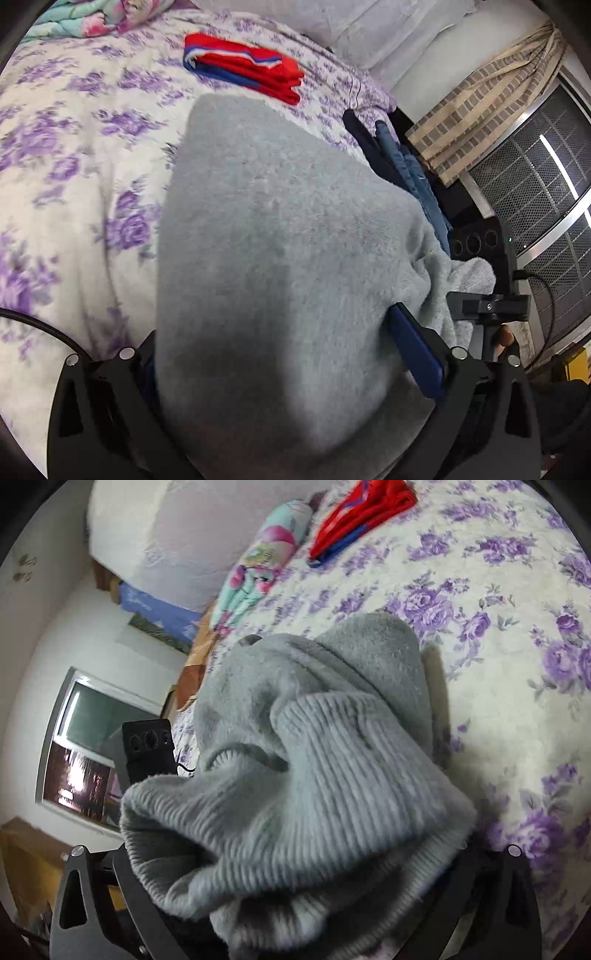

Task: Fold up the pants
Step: 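Lift the folded sweatpants with the right gripper while the left gripper supports it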

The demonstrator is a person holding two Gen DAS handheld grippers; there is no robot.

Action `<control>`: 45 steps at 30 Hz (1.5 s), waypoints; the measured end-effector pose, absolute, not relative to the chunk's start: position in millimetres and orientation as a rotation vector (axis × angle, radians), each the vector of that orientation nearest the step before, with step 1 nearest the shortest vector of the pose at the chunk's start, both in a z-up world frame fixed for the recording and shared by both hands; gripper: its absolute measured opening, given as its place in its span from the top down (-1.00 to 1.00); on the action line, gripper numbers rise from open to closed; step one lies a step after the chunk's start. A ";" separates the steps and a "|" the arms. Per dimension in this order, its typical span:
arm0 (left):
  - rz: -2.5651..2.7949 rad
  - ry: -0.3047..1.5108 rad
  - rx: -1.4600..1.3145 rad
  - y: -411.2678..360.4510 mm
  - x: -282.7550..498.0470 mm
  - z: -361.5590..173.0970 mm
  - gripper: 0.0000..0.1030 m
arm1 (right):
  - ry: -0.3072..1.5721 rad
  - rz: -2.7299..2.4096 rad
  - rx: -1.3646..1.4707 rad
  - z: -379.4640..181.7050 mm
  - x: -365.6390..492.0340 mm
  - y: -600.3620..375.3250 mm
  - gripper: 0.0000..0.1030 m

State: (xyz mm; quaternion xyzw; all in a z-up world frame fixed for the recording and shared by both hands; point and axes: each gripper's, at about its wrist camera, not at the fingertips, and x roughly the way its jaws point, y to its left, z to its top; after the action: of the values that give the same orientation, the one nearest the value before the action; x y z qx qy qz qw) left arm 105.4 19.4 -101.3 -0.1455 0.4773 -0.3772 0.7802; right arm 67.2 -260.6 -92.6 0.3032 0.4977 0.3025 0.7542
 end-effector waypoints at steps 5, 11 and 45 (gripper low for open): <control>-0.861 1.006 -0.394 26.0 97.0 -90.1 -0.88 | 1.014 0.740 0.697 -83.2 52.5 -264.5 -0.42; -0.913 0.939 -0.385 21.3 69.8 -60.1 -0.77 | 0.928 0.790 0.679 -67.0 39.4 -271.6 -0.34; -0.583 0.925 -0.627 -25.7 494.9 -73.4 -0.85 | 0.486 0.173 0.095 -12.3 414.6 -315.8 -0.93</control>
State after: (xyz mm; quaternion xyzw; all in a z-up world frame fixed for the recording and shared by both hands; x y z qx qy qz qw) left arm 494.9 -25.7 -73.4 -0.2932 0.4325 -0.2727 0.8078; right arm 414.6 -315.8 -12.3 0.0469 0.2403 0.0855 0.9658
